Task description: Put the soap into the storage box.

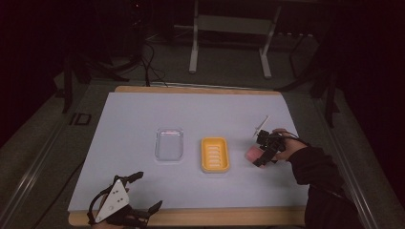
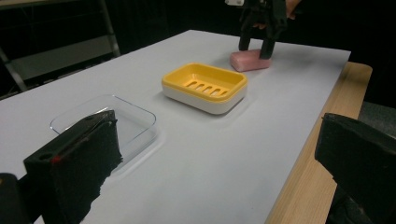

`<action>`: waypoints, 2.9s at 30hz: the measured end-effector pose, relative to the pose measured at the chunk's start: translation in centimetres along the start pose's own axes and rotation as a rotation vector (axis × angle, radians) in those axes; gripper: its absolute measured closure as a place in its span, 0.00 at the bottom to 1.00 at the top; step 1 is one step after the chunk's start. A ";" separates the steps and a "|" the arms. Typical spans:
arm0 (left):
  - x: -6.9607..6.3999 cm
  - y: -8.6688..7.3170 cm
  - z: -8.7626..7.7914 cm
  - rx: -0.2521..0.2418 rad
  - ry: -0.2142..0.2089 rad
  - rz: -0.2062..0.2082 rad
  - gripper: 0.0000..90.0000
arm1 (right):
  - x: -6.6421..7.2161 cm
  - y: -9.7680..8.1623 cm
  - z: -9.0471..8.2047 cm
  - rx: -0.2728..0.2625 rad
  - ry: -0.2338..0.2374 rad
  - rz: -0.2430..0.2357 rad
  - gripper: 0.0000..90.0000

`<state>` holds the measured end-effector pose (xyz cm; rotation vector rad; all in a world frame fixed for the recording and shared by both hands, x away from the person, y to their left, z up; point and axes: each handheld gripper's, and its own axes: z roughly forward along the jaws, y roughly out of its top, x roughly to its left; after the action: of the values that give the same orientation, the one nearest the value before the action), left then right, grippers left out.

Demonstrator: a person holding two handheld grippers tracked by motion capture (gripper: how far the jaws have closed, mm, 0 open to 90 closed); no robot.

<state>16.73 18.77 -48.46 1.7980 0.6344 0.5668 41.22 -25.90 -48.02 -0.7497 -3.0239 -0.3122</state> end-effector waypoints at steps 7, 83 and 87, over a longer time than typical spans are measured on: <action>0.0 0.0 0.0 0.001 -0.002 0.000 0.01 | -0.5 0.1 1.1 0.017 0.001 0.013 0.30; -0.3 0.1 0.1 -0.005 -0.003 0.007 0.01 | 6.3 8.0 -5.9 -0.150 -0.163 0.803 0.41; -0.3 0.1 0.1 -0.005 -0.004 0.007 0.01 | 7.1 9.1 -6.0 -0.173 -0.136 0.800 0.41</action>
<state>16.56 18.47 -48.43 1.7969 0.6234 0.5693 38.95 -15.92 -40.03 -1.9398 -2.5249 -0.4985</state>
